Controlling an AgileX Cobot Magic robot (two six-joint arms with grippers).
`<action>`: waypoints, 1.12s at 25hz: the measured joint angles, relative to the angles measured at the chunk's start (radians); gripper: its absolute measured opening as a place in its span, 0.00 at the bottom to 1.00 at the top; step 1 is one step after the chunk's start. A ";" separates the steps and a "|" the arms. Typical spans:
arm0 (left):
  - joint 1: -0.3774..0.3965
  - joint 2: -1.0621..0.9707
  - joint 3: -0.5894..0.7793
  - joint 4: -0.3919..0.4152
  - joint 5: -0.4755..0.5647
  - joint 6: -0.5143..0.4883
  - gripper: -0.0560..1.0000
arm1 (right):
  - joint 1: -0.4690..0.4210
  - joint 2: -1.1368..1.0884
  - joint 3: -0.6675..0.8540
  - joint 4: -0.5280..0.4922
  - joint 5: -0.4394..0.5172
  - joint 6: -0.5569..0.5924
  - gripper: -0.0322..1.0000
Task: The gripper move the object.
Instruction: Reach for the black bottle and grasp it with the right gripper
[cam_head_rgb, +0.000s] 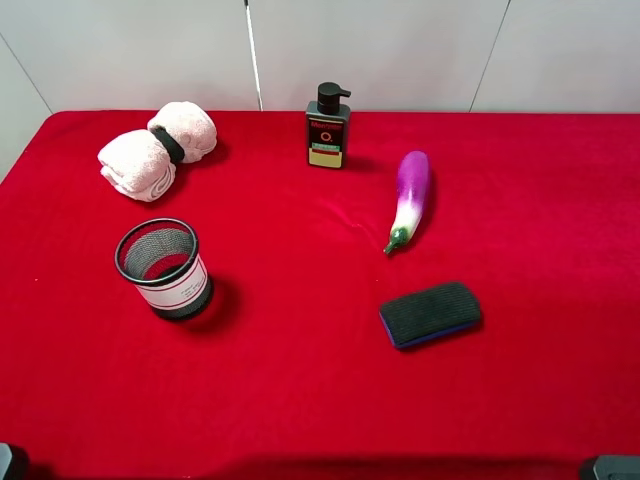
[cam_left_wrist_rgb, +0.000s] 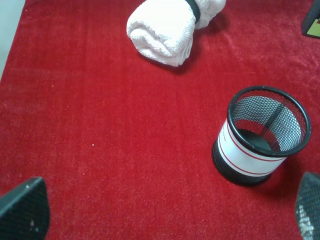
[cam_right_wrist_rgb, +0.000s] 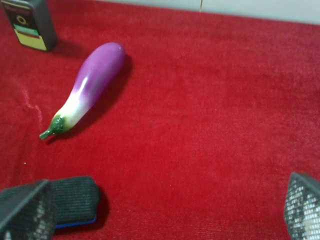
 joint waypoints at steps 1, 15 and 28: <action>0.000 0.000 0.000 0.000 0.000 0.000 0.98 | 0.000 0.027 -0.001 0.007 -0.013 0.000 0.70; 0.000 0.000 0.000 0.000 0.000 0.000 0.98 | 0.000 0.332 -0.002 0.022 -0.163 -0.006 0.70; 0.000 0.000 0.000 0.000 0.000 0.000 0.98 | 0.000 0.594 -0.107 0.036 -0.206 -0.032 0.70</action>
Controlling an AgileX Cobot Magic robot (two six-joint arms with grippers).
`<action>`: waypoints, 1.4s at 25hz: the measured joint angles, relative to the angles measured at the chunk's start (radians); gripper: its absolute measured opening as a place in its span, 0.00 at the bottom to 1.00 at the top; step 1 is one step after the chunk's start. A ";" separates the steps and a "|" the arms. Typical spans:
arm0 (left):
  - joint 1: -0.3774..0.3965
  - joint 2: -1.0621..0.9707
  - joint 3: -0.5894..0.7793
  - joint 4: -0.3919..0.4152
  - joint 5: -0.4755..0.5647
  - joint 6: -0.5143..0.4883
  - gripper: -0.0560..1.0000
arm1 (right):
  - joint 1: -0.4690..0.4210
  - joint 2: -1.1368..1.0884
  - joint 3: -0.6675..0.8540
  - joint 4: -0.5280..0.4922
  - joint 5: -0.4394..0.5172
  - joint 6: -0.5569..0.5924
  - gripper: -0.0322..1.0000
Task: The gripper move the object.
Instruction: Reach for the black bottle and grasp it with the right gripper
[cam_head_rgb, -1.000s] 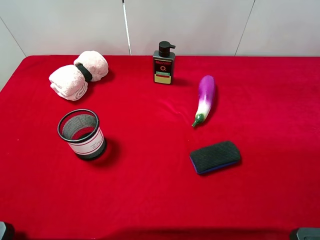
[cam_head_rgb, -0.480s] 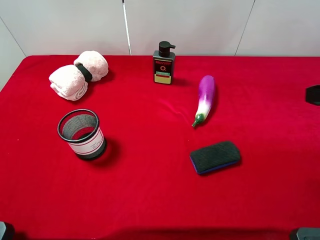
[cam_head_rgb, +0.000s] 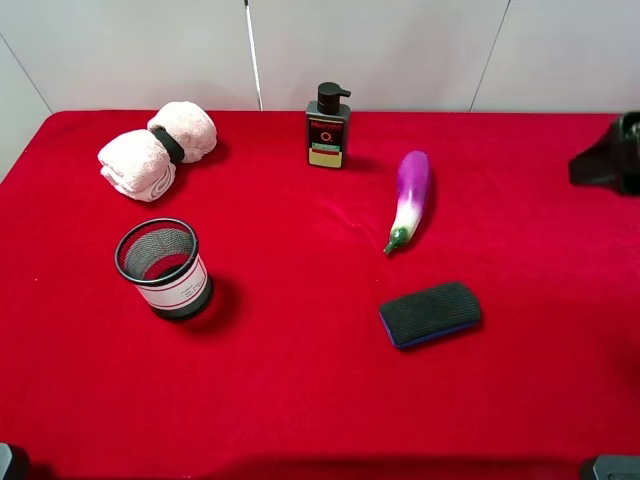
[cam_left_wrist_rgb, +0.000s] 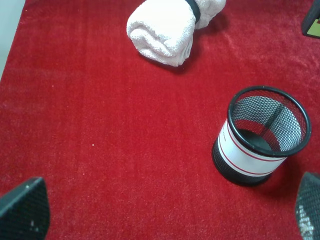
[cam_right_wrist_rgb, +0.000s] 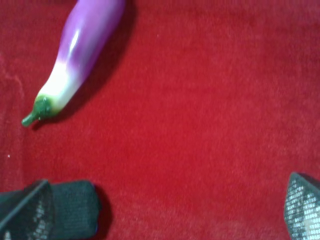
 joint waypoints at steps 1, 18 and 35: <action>0.000 0.000 0.000 0.000 0.000 0.000 0.98 | 0.000 0.023 -0.021 0.000 0.005 -0.014 0.70; 0.000 0.000 0.000 0.000 0.000 0.000 0.98 | 0.030 0.366 -0.260 0.043 0.068 -0.303 0.70; 0.000 0.000 0.000 0.000 0.000 0.000 0.98 | 0.232 0.782 -0.700 0.044 0.134 -0.535 0.70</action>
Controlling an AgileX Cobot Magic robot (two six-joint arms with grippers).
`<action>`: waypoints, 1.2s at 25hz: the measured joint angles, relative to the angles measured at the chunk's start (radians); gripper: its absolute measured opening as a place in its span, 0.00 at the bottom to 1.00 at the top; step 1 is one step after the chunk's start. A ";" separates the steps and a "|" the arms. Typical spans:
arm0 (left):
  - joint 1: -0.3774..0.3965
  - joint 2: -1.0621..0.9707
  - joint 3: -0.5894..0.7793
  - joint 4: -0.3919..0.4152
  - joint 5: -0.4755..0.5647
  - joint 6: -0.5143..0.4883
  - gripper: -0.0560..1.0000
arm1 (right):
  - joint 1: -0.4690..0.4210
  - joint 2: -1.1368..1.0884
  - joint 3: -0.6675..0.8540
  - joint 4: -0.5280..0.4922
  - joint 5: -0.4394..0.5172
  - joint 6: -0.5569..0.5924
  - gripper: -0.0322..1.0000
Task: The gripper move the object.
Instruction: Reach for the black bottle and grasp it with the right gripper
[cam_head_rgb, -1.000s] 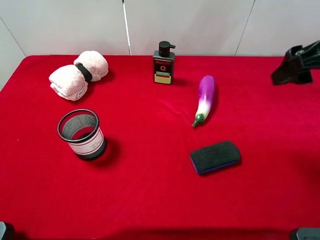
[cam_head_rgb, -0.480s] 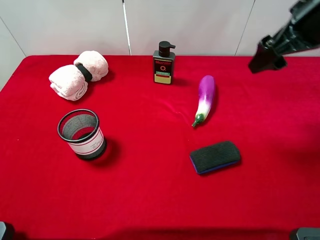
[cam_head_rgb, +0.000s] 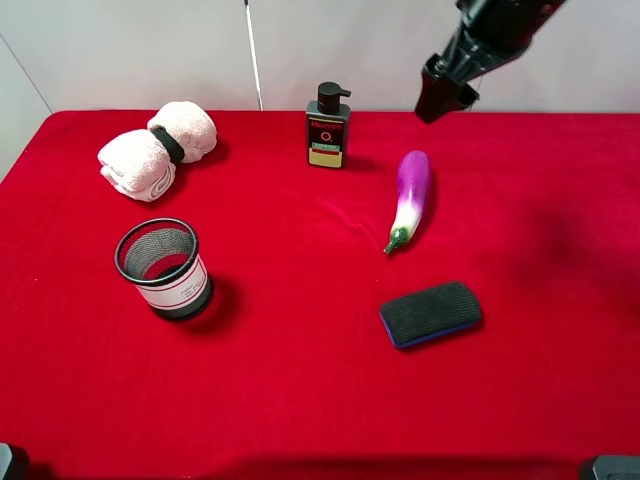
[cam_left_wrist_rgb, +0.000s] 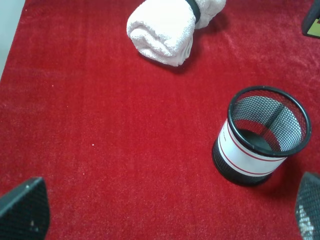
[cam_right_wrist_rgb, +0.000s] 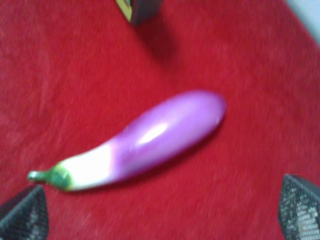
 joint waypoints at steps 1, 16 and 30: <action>0.000 0.000 0.000 0.000 0.000 0.000 0.98 | 0.000 0.025 -0.026 0.001 0.009 -0.008 0.70; 0.000 0.000 0.000 0.000 0.000 0.000 0.98 | 0.000 0.317 -0.384 0.063 0.043 -0.090 0.70; 0.000 0.000 0.000 0.000 0.000 0.000 0.98 | 0.058 0.461 -0.527 0.143 0.059 -0.141 0.70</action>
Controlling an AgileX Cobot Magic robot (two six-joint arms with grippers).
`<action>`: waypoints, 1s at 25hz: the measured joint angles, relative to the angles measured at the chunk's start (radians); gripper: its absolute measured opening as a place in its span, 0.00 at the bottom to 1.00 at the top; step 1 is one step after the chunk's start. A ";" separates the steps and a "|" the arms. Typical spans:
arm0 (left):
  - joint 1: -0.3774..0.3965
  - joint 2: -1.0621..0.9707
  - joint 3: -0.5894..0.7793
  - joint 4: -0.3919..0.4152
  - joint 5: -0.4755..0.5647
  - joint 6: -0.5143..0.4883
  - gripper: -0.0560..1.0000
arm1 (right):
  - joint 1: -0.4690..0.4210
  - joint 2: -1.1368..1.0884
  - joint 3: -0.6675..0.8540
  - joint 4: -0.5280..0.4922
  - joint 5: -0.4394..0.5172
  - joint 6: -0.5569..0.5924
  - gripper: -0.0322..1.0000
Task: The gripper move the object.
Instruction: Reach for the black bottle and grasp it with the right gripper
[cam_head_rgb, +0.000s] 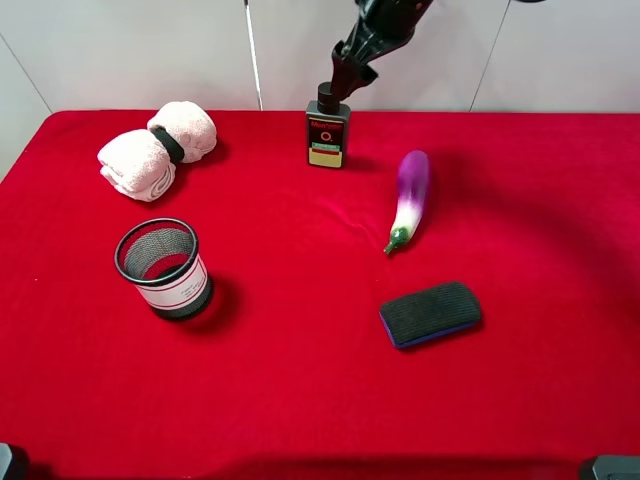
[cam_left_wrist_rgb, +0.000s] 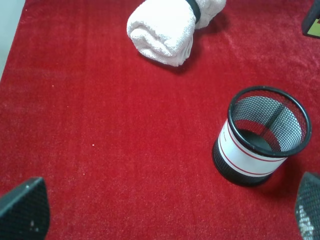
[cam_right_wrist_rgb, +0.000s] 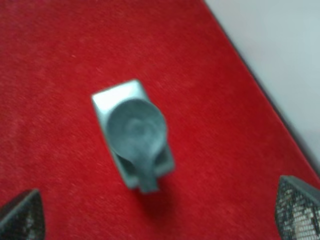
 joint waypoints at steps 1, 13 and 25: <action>0.000 0.000 0.000 0.000 0.000 0.000 0.98 | 0.006 0.004 0.000 0.003 -0.001 -0.001 0.70; 0.000 0.000 0.000 0.000 0.000 0.000 0.98 | 0.047 0.081 -0.004 0.015 -0.124 -0.004 0.70; 0.000 0.000 0.000 0.000 0.000 0.000 0.98 | 0.047 0.181 -0.034 0.014 -0.153 -0.007 0.70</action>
